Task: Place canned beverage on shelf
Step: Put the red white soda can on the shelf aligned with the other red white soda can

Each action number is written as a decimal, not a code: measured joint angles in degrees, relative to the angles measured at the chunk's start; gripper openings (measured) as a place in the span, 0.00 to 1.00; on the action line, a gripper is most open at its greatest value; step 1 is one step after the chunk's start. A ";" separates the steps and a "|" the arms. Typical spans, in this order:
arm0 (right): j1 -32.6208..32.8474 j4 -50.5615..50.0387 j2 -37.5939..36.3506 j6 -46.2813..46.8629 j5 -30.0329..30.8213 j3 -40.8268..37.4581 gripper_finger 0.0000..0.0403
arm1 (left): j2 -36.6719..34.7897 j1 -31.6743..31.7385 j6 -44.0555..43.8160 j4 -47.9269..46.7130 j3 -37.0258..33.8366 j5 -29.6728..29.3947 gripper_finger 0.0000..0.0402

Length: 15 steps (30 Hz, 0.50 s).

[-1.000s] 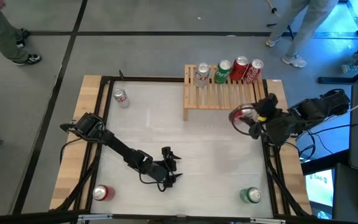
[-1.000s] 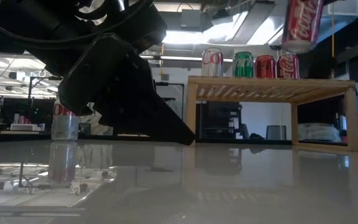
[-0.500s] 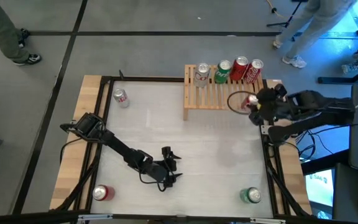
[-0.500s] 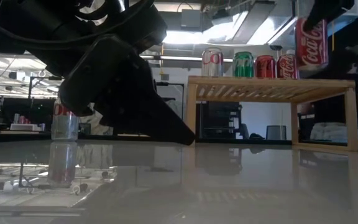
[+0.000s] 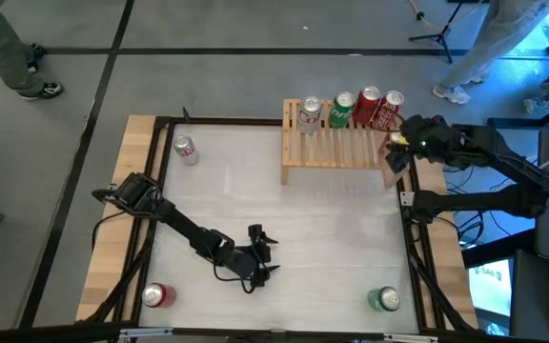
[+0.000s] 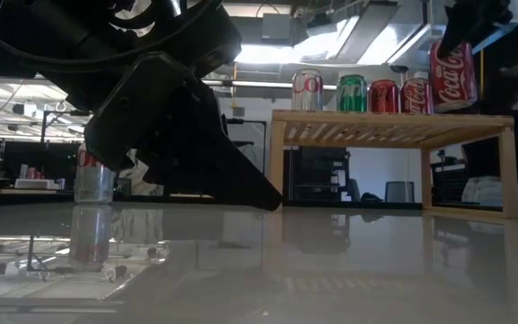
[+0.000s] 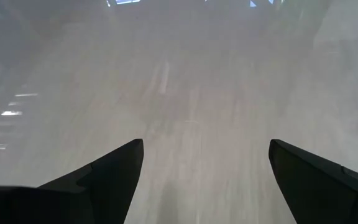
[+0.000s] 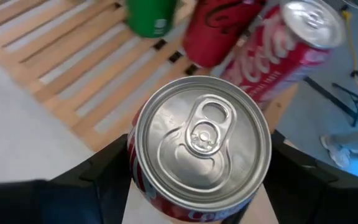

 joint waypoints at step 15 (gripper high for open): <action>-12.58 6.67 0.07 -7.82 -9.02 -1.57 0.70 | 0.00 0.00 0.00 0.08 0.00 0.03 0.84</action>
